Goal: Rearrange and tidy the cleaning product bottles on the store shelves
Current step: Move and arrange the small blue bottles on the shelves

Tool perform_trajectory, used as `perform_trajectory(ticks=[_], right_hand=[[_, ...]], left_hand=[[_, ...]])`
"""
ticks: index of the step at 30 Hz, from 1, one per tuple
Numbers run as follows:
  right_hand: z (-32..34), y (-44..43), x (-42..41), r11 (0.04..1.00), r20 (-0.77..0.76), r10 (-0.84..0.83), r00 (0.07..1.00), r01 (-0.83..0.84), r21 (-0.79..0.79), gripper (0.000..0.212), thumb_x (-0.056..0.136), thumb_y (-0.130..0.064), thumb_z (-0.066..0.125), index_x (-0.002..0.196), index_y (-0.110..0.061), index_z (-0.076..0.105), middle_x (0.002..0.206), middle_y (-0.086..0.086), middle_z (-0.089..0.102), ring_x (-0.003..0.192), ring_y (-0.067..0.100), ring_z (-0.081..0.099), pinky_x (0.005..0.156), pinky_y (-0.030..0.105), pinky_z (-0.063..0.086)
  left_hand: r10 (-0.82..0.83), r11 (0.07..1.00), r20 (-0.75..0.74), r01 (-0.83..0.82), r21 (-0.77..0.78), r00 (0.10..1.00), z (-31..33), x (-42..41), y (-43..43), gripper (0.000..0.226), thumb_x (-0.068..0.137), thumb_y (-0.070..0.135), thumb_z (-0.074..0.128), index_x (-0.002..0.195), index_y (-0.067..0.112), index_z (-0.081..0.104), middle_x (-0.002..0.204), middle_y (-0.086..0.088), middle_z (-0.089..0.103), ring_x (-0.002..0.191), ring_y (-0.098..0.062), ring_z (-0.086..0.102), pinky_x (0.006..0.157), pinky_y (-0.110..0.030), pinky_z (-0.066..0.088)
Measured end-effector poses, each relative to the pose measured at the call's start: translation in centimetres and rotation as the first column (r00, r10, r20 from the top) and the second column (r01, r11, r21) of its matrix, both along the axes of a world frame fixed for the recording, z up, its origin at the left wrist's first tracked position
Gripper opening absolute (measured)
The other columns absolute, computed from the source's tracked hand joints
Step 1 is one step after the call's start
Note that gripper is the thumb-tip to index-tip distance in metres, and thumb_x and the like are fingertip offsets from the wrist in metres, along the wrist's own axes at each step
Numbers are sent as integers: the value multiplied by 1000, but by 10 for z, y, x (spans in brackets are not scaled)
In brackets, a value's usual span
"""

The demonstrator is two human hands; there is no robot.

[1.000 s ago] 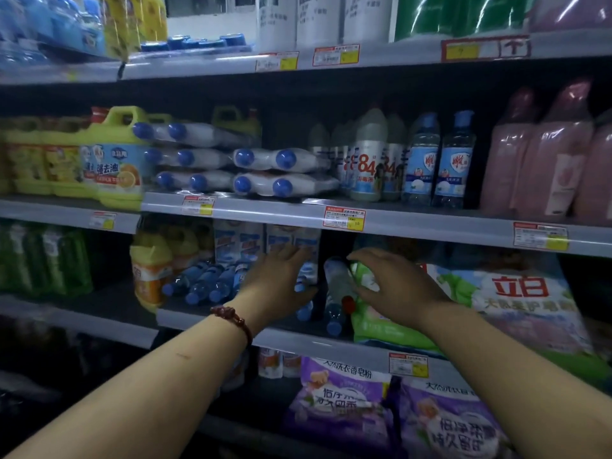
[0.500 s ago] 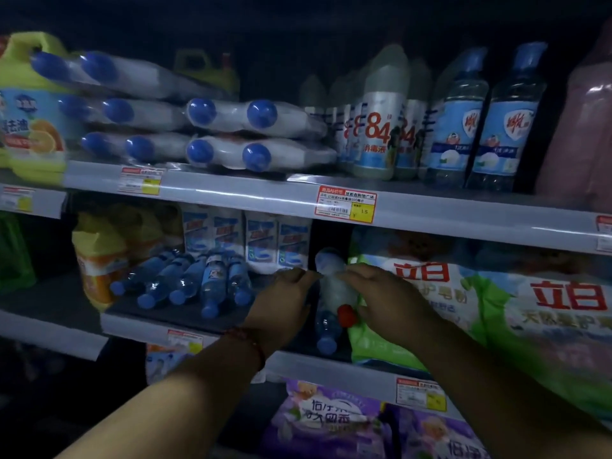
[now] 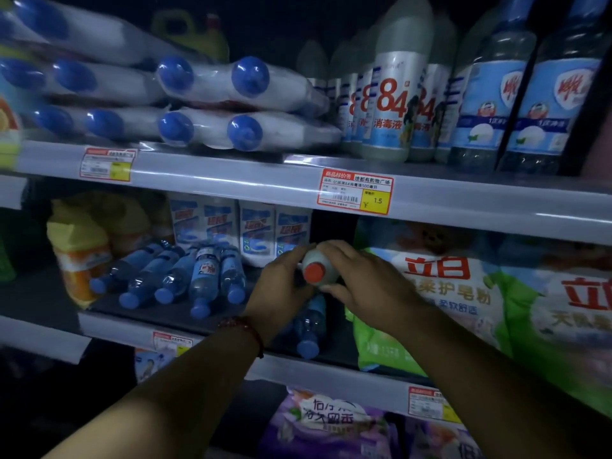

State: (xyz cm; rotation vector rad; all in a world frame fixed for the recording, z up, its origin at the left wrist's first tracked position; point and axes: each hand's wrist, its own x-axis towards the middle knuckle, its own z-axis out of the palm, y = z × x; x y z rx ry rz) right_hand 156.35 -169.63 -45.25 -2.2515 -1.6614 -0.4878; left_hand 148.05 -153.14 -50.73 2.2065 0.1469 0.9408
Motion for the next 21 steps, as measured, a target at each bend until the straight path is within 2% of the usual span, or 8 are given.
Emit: perform_trajectory(ticks=[3,5,7,11,15,18,21], right_hand=[[0,-1,-15,998,-5,61,998,-61,9,61,95,-37,62,148,-23,35,156,-8,32,124,26,53,99,40,48],[4,-4,-23,996,-12,86,996,-86,33,62,96,-40,60,149,-24,33,157,-9,31,126,25,51,100,41,47],[12,-7,-31,991,-33,117,993,-115,62,61,97,-43,58,149,-25,33,155,-10,32,126,22,51,100,41,48],[29,-15,-47,982,-71,166,984,-158,99,63,97,-46,57,151,-31,28,154,-13,34,125,18,53,98,42,50],[47,-27,-64,990,-100,92,991,-81,117,71,95,-25,59,152,-36,19,152,-5,42,124,25,55,97,46,51],[60,-36,-79,988,-154,91,984,-69,139,55,93,-19,60,141,-32,36,131,3,62,113,23,61,91,45,54],[70,-45,-93,977,-350,120,929,-48,206,39,87,-14,66,122,-28,57,113,-3,70,102,13,67,90,43,56]], left_hand=[[16,999,54,-18,39,998,4,-9,1,44,75,13,81,110,30,61,102,7,61,93,1,58,80,-21,48],[23,998,94,-28,58,995,9,-20,0,49,75,11,84,102,41,56,98,13,58,92,5,58,77,-12,44],[8,998,122,-17,67,993,16,-33,-2,52,76,11,84,104,44,55,99,13,60,92,2,59,77,-12,45],[17,998,175,-28,60,984,32,-56,-5,48,74,16,86,115,28,64,108,9,69,101,-6,65,83,-30,56],[65,998,171,-68,12,983,57,-84,-16,54,67,30,85,117,29,65,108,11,71,101,-1,65,80,-27,59],[35,999,107,-37,12,994,79,-108,-23,50,66,34,88,112,29,68,102,19,72,96,5,66,78,-18,55],[6,1000,14,-5,-25,1000,103,-129,-33,53,67,32,91,114,27,70,103,14,74,96,1,68,81,-20,55]])
